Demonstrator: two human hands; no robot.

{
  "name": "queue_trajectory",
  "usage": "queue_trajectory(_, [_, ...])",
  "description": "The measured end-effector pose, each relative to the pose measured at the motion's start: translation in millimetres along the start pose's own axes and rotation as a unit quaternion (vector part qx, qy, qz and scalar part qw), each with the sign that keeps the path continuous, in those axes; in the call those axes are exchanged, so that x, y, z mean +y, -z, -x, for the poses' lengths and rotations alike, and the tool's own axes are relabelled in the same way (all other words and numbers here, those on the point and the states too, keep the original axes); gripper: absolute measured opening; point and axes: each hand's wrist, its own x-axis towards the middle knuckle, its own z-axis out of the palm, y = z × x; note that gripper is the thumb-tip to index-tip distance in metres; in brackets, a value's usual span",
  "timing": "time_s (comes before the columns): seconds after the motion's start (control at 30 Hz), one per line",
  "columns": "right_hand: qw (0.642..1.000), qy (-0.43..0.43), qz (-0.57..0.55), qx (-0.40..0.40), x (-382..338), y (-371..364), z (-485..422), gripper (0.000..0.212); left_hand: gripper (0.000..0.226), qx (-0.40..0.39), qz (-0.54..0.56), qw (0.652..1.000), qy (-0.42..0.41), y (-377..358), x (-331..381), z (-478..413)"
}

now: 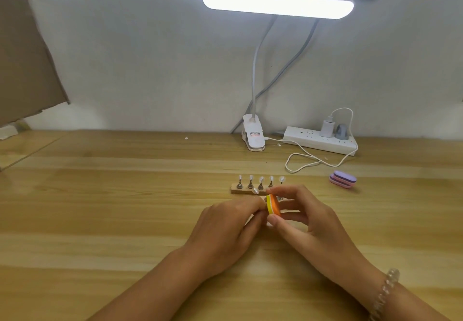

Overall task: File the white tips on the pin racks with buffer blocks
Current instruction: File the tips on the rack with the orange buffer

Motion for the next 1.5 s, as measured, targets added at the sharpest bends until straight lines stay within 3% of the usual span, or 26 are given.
queue_trajectory(0.13, [1.000, 0.008, 0.001, -0.017, -3, -4, 3, 0.036, 0.012, 0.037, 0.054, 0.997, 0.033, -1, -7, -3])
queue_trajectory(0.33, [0.996, -0.045, -0.073, -0.028, -2, -2, 2, 0.037, 0.017, 0.009, 0.066, 0.998, 0.013, -2, -7, -4])
queue_trajectory(0.5, [0.987, -0.065, -0.147, 0.016, -3, 1, -1, 0.039, 0.022, 0.000, 0.106, 0.994, 0.027, -3, -8, -5])
queue_trajectory(0.67, [0.998, -0.005, -0.060, 0.014, -6, -1, 1, 0.022, 0.019, -0.005, 0.151, 0.988, 0.033, -2, -9, -6])
queue_trajectory(0.8, [0.999, -0.008, -0.037, 0.009, -3, -3, 0, 0.020, 0.015, -0.015, 0.120, 0.993, 0.009, -3, -5, -4])
queue_trajectory(0.97, [0.998, 0.065, 0.022, 0.010, -5, -8, 4, 0.024, 0.021, -0.005, 0.160, 0.987, 0.034, -1, -6, -6])
queue_trajectory(1.17, [0.996, -0.042, -0.081, 0.019, 0, 0, -3, 0.028, 0.016, -0.030, 0.138, 0.990, 0.003, -2, -3, -6])
queue_trajectory(1.37, [0.996, -0.017, -0.059, 0.060, -7, -3, -1, 0.028, 0.017, -0.015, 0.249, 0.967, 0.046, 0, -5, -7])
queue_trajectory(1.5, [0.993, -0.049, -0.047, 0.092, -3, 2, -3, 0.024, 0.015, -0.010, 0.260, 0.965, 0.043, 0, -5, -8])
